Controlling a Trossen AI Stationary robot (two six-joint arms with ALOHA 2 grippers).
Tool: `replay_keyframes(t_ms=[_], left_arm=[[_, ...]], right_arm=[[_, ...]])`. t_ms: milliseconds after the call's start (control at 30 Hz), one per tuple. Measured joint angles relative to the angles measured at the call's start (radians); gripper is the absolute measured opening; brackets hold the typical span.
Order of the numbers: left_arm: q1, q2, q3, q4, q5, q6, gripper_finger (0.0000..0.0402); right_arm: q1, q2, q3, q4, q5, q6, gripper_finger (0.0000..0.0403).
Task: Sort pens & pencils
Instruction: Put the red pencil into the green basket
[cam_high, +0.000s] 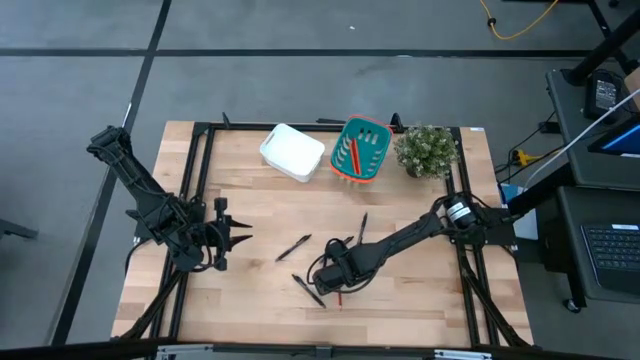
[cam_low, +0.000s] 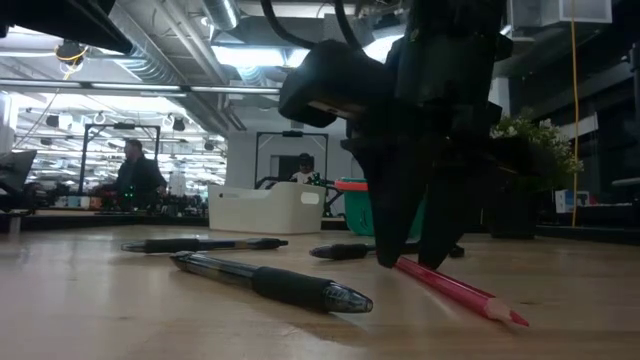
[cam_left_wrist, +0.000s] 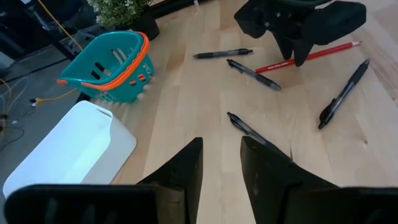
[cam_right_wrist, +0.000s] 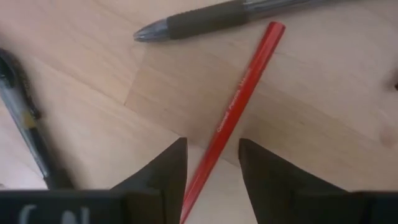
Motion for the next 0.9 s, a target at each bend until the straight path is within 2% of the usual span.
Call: replay_keyframes(t_ms=[467, 900], left_arm=[[0.0, 0.0, 0.0, -0.051, 0.0, 0.006, 0.0102], [0.0, 0.0, 0.0, -0.079, 0.0, 0.005, 0.0102]], right_arm=[[-0.001, 0.027, 0.0, -0.026, -0.011, 0.073, 0.0145], [-0.001, 0.032, -0.003, -0.054, -0.013, 0.045, 0.0072]])
